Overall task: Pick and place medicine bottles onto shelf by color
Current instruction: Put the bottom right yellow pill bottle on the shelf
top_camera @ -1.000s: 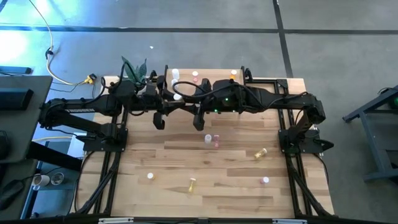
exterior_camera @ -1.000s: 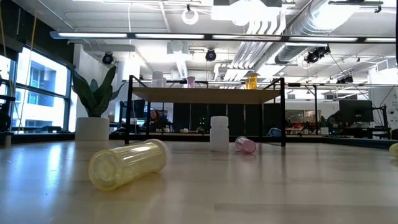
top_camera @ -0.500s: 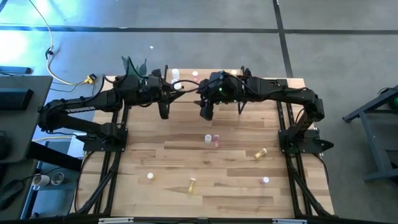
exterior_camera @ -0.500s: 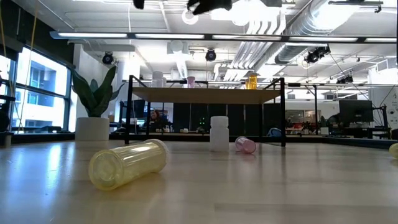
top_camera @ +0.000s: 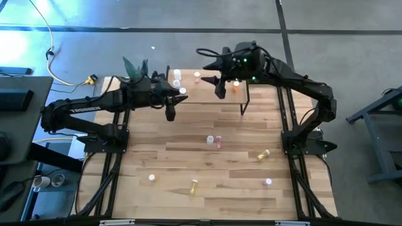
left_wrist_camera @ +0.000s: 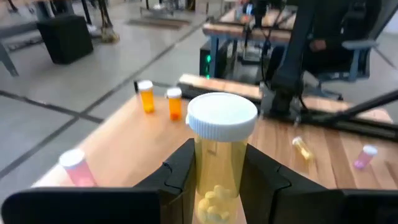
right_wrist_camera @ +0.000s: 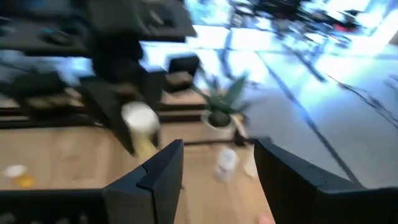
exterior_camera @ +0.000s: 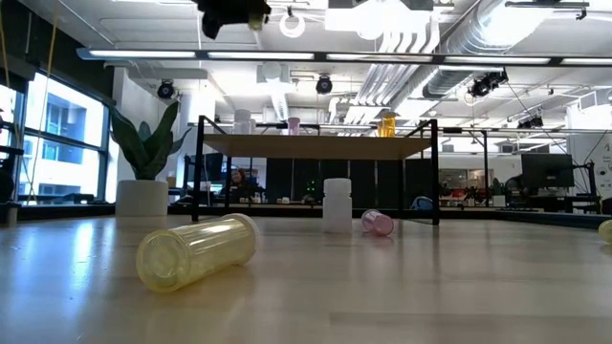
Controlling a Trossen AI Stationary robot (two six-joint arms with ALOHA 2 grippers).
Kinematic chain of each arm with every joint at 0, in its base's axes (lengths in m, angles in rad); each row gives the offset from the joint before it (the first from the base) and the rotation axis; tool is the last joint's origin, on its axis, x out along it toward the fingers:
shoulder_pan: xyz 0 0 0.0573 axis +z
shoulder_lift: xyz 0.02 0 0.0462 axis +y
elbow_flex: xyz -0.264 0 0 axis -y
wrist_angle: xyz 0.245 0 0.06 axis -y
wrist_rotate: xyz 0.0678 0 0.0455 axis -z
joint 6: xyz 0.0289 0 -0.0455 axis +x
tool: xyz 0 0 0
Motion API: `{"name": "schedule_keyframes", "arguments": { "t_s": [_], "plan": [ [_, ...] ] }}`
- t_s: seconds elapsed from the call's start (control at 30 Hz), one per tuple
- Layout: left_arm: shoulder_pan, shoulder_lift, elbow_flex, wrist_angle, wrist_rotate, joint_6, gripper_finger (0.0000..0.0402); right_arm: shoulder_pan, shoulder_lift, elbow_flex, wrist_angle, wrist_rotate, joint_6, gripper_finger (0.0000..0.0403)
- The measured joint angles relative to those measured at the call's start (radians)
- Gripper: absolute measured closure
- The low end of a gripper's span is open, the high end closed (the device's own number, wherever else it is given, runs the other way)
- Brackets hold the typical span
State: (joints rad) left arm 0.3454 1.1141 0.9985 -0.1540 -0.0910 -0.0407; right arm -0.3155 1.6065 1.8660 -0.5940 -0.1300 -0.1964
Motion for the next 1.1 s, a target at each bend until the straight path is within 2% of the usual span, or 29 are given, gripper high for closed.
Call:
{"name": "schedule_keyframes", "arguments": {
  "t_s": [0.13,0.2,0.57,1.1],
  "plan": [
    [-0.004,0.062,0.000,0.031,0.002,-0.030,0.0319,-0.019,0.006,0.000,0.014,-0.175,-0.044,0.0214],
    [-0.010,0.091,0.000,0.063,0.001,-0.035,0.0319,-0.019,0.013,0.000,0.004,-0.222,-0.049,0.0214],
    [-0.040,0.219,0.000,0.217,-0.004,-0.034,0.0319,-0.019,0.050,-0.001,-0.081,-0.230,-0.056,0.0214],
    [-0.031,0.237,0.000,0.290,-0.034,0.005,0.0319,-0.018,0.123,-0.001,-0.158,-0.243,-0.071,0.0214]
  ]
}}
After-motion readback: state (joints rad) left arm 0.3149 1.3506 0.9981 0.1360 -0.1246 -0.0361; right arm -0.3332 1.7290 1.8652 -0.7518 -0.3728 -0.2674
